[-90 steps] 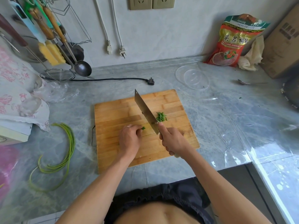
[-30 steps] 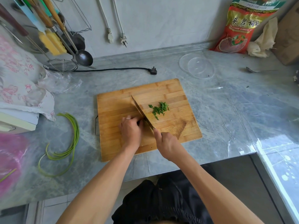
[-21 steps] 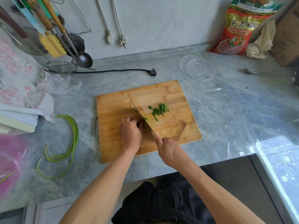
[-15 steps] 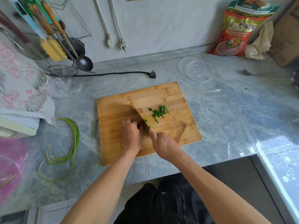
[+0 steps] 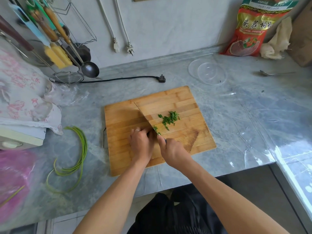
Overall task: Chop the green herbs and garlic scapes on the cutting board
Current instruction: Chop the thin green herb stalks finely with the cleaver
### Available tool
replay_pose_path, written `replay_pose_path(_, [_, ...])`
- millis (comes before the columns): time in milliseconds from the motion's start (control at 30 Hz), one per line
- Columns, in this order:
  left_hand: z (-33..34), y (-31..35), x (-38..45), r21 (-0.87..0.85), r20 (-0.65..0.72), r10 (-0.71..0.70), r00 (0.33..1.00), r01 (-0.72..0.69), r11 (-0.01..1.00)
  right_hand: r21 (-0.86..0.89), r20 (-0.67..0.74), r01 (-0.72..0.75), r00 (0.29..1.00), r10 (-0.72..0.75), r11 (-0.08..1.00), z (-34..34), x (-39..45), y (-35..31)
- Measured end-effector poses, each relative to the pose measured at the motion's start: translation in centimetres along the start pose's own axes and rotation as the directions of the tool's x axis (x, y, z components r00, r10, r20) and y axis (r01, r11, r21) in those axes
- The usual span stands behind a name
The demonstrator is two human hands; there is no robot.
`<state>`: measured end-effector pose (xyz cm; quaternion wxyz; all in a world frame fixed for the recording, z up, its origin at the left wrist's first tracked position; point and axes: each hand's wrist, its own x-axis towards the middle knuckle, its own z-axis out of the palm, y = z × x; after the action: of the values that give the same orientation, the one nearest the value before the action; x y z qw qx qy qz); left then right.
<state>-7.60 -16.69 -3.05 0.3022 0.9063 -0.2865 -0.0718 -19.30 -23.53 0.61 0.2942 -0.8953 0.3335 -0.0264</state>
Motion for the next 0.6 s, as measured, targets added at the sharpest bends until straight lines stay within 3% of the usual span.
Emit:
replay_pose_path(67, [0.0,0.0,0.1,-0.002,0.001,-0.005,1.0,0.005,1.0,0.209,0.135,-0.196,0.976,0.17,0.958,-0.3,-0.4,-1.5])
replay_pose_path(167, [-0.1,0.1,-0.1,0.004,0.001,-0.024,1.0,0.024,1.0,0.189,0.214,-0.238,0.957,0.196,0.953,-0.3,0.0,-1.6])
replay_pose_path(600, [-0.1,-0.6,0.1,0.004,0.0,0.033,0.999,-0.033,0.999,0.282,0.217,-0.361,0.926,0.308,0.889,-3.1,2.3,-1.3])
